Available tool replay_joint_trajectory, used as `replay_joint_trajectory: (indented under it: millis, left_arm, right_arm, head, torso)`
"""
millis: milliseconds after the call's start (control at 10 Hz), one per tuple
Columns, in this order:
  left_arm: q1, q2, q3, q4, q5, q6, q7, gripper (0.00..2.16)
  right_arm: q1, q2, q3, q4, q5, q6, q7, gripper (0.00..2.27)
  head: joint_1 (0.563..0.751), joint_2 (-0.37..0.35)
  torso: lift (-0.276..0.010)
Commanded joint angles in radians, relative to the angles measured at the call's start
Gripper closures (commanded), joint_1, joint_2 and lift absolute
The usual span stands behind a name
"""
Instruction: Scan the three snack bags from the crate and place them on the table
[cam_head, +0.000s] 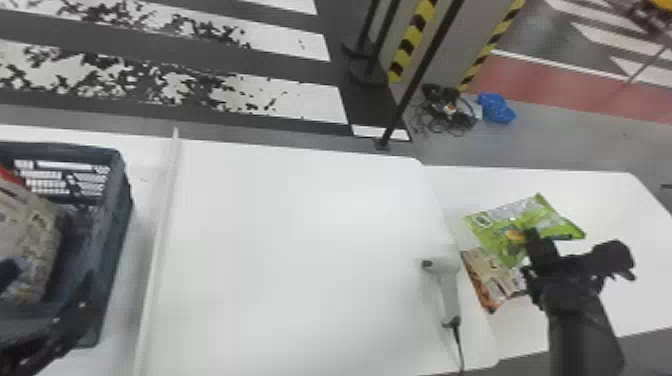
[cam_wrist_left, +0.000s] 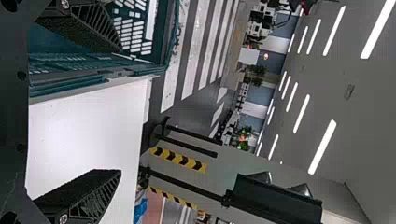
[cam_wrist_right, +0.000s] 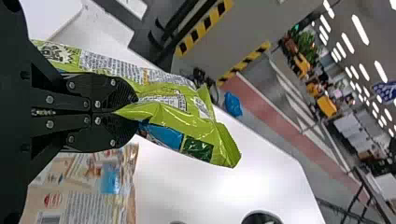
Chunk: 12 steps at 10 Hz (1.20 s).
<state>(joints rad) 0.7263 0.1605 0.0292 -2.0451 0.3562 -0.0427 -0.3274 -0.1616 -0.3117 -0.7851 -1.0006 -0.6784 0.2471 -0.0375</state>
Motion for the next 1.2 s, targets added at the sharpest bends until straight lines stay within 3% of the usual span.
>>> replay_joint_trajectory:
  millis: [0, 200, 300, 400, 500, 600, 900, 1100]
  left_arm:
    - [0.01, -0.001, 0.0, -0.007, 0.001, -0.013, -0.004, 0.07]
    - [0.019, 0.001, 0.0, -0.007, 0.001, -0.035, -0.015, 0.07]
    - [0.028, 0.001, 0.0, -0.006, 0.001, -0.078, -0.018, 0.07]
    - [0.033, -0.001, 0.0, -0.009, 0.001, -0.081, -0.018, 0.07]
    - [0.038, -0.004, -0.002, -0.015, 0.001, -0.081, -0.018, 0.07]
    - [0.039, -0.006, -0.005, -0.015, 0.0, -0.078, -0.018, 0.07]
    - [0.027, -0.007, -0.025, -0.01, -0.014, -0.071, -0.007, 0.07]
    - [0.024, -0.007, -0.029, -0.007, -0.017, -0.071, -0.004, 0.07]
  right_arm:
    - [-0.062, -0.024, 0.003, 0.134, 0.088, -0.051, -0.016, 2.2]
    - [-0.095, -0.058, 0.044, 0.223, 0.103, -0.119, -0.016, 2.05]
    - [-0.096, -0.075, 0.101, 0.229, 0.103, -0.122, -0.027, 1.66]
    - [-0.091, -0.075, 0.116, 0.227, 0.106, -0.122, -0.041, 0.13]
    - [-0.075, -0.073, 0.165, 0.204, 0.103, -0.122, -0.114, 0.0]
    - [-0.015, -0.063, 0.196, 0.125, 0.088, -0.131, -0.188, 0.03]
    - [0.194, 0.009, 0.245, -0.191, 0.072, -0.079, -0.231, 0.06]
    - [0.372, 0.066, 0.259, -0.457, -0.006, -0.051, -0.223, 0.06]
  head:
    - [0.695, -0.35]
    - [0.695, -0.35]
    - [0.695, -0.35]
    - [0.695, -0.35]
    - [0.695, -0.35]
    - [0.695, -0.35]
    - [0.695, -0.35]
    - [0.695, -0.35]
  torso:
    - [-0.037]
    - [-0.037]
    - [-0.037]
    - [-0.037]
    - [-0.037]
    - [-0.037]
    - [-0.037]
    - [-0.037]
